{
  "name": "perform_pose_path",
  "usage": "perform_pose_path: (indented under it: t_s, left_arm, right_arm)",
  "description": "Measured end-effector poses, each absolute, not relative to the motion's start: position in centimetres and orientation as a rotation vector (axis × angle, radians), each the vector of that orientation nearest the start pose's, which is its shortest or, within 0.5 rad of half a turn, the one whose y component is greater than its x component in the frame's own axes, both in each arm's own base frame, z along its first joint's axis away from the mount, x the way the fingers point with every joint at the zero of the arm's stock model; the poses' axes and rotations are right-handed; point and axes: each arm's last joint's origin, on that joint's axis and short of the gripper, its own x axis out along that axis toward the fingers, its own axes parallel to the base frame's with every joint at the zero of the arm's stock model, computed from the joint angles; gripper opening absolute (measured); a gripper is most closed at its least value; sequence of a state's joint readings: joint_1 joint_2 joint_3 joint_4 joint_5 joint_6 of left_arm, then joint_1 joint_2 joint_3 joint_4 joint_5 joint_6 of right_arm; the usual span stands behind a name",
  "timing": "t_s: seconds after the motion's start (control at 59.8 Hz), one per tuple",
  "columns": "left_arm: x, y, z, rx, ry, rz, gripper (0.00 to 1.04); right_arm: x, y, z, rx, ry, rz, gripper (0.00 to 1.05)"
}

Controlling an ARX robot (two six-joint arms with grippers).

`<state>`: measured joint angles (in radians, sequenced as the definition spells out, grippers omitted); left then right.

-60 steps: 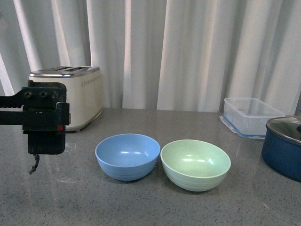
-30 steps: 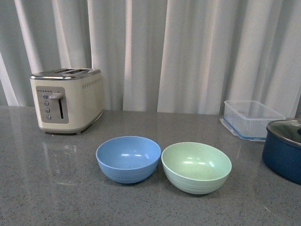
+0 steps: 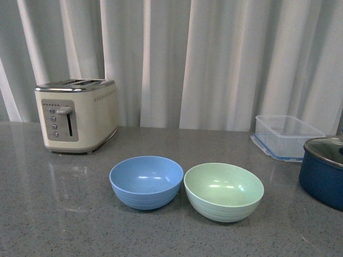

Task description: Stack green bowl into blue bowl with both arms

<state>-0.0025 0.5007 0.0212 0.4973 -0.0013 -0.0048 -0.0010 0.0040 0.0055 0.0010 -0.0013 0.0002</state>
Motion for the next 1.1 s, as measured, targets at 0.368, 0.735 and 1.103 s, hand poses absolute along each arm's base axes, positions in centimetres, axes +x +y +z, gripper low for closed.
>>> perform_pose_path:
  t_s: [0.368,0.735,1.103]
  left_arm:
    - [11.8,0.0,17.4,-0.004,-0.023,-0.002,0.04]
    - [11.0,0.0,17.4,-0.004,-0.024,-0.002,0.04]
    - [9.7,0.0,17.0,-0.004,-0.018,-0.002,0.04]
  right_arm:
    - [9.8,0.0,16.5,0.000,-0.002,0.000,0.95]
    - [9.8,0.0,16.5,0.000,-0.002,0.000,0.95]
    - [9.8,0.0,16.5,0.000,-0.002,0.000,0.95]
